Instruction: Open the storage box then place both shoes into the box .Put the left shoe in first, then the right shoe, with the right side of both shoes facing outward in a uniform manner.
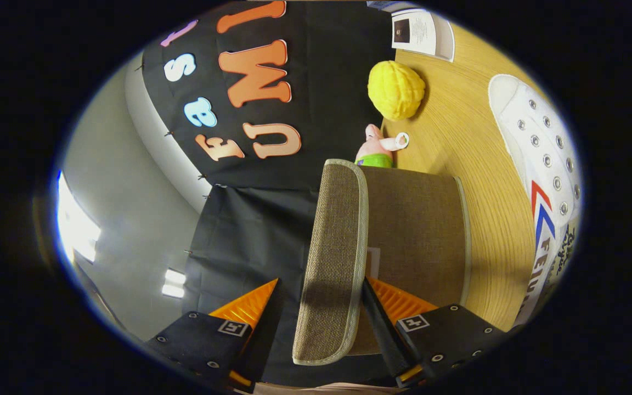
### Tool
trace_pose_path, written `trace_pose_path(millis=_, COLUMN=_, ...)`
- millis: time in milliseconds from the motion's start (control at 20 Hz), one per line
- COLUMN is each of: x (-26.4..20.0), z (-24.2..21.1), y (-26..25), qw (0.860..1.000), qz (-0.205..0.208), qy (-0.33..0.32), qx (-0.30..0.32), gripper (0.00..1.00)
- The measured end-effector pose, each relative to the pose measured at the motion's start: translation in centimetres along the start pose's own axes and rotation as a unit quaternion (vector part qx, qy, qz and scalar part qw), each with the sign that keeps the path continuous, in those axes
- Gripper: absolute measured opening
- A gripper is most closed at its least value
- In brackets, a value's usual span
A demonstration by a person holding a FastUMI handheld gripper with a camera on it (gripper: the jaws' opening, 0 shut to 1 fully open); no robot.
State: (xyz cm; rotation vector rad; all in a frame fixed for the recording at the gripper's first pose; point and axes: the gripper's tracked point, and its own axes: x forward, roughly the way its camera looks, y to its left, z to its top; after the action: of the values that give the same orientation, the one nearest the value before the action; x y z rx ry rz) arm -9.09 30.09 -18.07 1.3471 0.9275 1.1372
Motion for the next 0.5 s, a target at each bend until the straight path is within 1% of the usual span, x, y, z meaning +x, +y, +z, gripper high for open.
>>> trace_pose_path(millis=50, x=-0.1, z=0.3, y=0.6, qw=1.000, qz=0.005, qy=-0.008, qx=0.002, gripper=0.76)
trace_pose_path(millis=100, x=-0.1, z=0.8, y=1.3, qw=1.000, qz=0.009, qy=-0.015, qx=0.000, gripper=0.72)
trace_pose_path(millis=150, x=0.0, z=1.3, y=1.7, qw=1.000, qz=0.002, qy=-0.028, qx=-0.003, gripper=0.62)
trace_pose_path(millis=200, x=0.3, z=2.0, y=1.9, qw=0.999, qz=-0.009, qy=-0.040, qx=-0.010, gripper=0.46)
trace_pose_path(millis=250, x=0.7, z=1.9, y=2.8, qw=0.999, qz=-0.011, qy=-0.042, qx=-0.012, gripper=0.30)
trace_pose_path(millis=300, x=1.1, z=1.9, y=3.7, qw=0.999, qz=-0.013, qy=-0.038, qx=-0.015, gripper=0.24)
trace_pose_path(millis=350, x=1.6, z=1.8, y=4.4, qw=0.999, qz=-0.024, qy=-0.038, qx=-0.025, gripper=0.13)
trace_pose_path(millis=400, x=2.2, z=1.9, y=4.9, qw=0.997, qz=-0.039, qy=-0.042, qx=-0.042, gripper=0.09)
trace_pose_path(millis=450, x=2.6, z=2.2, y=5.0, qw=0.995, qz=-0.063, qy=-0.047, qx=-0.060, gripper=0.04)
trace_pose_path(millis=500, x=3.2, z=2.5, y=5.2, qw=0.993, qz=-0.085, qy=-0.050, qx=-0.065, gripper=0.03)
